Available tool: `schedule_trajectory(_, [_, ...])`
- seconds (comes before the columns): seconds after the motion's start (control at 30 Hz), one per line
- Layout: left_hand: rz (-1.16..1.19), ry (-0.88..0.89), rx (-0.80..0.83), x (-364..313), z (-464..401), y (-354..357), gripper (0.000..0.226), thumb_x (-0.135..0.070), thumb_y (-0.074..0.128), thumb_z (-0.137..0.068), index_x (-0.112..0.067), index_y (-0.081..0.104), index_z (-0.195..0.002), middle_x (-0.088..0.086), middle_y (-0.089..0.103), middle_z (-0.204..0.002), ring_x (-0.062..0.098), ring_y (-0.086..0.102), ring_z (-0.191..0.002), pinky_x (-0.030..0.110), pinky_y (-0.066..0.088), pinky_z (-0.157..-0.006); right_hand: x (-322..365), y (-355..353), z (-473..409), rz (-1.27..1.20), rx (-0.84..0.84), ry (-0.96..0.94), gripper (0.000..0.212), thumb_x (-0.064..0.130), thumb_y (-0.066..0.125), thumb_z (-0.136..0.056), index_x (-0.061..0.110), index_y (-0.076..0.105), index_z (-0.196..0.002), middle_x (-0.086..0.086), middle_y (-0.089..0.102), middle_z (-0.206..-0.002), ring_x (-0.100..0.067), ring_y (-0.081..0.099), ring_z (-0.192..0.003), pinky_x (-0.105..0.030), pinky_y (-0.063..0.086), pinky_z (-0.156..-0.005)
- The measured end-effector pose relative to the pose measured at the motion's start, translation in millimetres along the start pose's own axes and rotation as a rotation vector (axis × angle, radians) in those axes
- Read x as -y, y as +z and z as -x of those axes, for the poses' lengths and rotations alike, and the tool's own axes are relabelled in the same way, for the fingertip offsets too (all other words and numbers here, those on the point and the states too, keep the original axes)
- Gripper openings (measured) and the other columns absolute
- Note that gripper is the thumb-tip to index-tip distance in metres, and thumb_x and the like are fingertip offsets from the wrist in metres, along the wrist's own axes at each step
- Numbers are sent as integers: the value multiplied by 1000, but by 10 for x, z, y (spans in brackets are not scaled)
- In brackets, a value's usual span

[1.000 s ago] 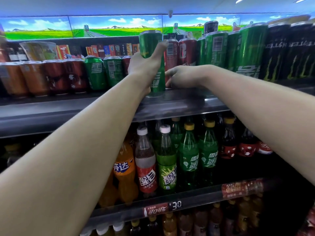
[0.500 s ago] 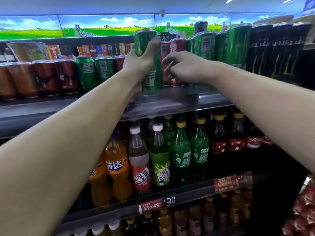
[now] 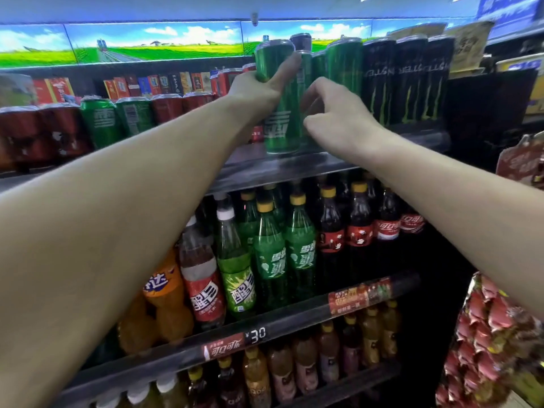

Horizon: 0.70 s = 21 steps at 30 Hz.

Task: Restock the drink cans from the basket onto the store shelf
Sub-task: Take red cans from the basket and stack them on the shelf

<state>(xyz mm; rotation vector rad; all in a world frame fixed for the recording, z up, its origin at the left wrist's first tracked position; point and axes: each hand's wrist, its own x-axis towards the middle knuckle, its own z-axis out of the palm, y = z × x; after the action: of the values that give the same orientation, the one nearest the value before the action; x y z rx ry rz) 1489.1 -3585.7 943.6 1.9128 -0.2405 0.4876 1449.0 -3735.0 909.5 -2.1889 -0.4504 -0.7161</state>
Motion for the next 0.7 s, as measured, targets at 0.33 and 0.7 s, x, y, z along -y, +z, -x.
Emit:
schedule_trajectory(0.33, [-101,-25,162,104,93,-70,21,-21,68,-100,0,68,-103,18,75,-111,18,77,-91,31,64,-86,3,79,56,257,67,-182,36,11,50,-95,10,70,-126,-9,69,-119,-29,61,-114,-36,49,-94])
schedule_trajectory(0.7, [-822,195,216,170,-27,-247,44,-18,46,-106,-19,56,-149,11,56,-151,29,52,-137,34,38,-114,29,167,-4,658,9,-171,40,31,39,-103,12,68,-123,-16,63,-122,-36,54,-117,-45,44,-97])
